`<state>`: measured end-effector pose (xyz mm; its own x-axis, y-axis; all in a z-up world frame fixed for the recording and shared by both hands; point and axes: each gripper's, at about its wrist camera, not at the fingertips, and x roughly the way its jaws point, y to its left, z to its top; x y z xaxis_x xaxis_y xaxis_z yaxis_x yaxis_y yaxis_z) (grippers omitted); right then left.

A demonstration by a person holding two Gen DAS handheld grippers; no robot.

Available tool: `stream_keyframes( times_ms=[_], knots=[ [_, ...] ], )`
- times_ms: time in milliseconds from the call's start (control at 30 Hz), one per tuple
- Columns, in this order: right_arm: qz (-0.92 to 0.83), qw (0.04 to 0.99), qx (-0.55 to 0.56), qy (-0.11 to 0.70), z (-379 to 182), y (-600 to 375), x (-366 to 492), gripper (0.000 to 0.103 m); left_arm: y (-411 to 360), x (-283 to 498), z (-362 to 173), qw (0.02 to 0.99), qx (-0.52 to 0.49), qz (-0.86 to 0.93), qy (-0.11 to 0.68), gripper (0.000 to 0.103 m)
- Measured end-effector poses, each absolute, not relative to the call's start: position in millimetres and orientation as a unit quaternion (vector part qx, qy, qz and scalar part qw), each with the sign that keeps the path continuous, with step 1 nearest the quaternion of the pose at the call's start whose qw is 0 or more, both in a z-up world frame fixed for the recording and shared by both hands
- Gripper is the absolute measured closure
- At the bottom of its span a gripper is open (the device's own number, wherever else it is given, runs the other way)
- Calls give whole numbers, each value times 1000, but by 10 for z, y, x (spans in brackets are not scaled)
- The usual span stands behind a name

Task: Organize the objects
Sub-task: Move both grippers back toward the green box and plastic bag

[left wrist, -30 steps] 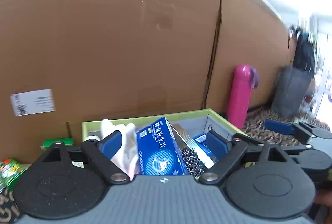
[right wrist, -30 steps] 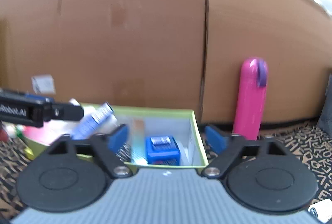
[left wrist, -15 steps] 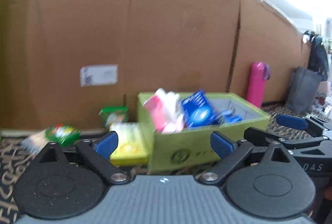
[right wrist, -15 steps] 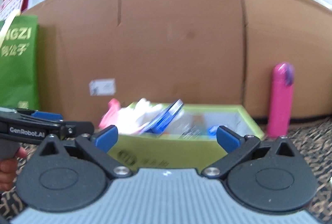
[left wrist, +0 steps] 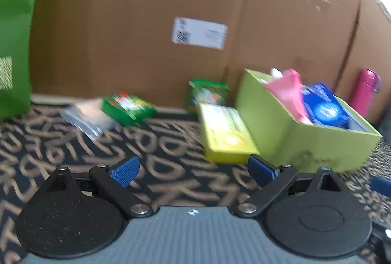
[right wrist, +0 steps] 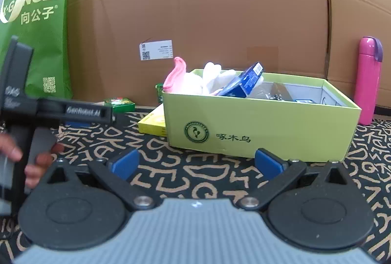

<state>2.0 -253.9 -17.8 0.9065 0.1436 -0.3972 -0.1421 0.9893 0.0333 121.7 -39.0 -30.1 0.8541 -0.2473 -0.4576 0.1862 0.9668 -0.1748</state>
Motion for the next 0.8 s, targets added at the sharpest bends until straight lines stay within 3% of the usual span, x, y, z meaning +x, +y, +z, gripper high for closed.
stream_keyframes(
  times_ms=[233,467,567,633,667,800],
  knots=[
    [96,972,-3,213,-206,-2394,77,0,-113,1780,-230,970,-31,-47,237,4],
    [101,968,-10,229,-233,-2299,117,0,-9,2560,-288,948,-105,-22,298,4],
    [99,968,-11,232,-227,-2286,112,0,-113,2781,-350,950,-61,1,307,4],
    [99,967,-13,234,-227,-2276,106,0,-206,2822,-404,951,-2,10,308,7],
    [99,967,-14,234,-228,-2271,105,0,-228,2782,-426,953,23,7,302,15],
    [109,965,-13,237,-231,-2235,153,0,-51,2437,-383,952,-3,-54,302,16]
  ],
)
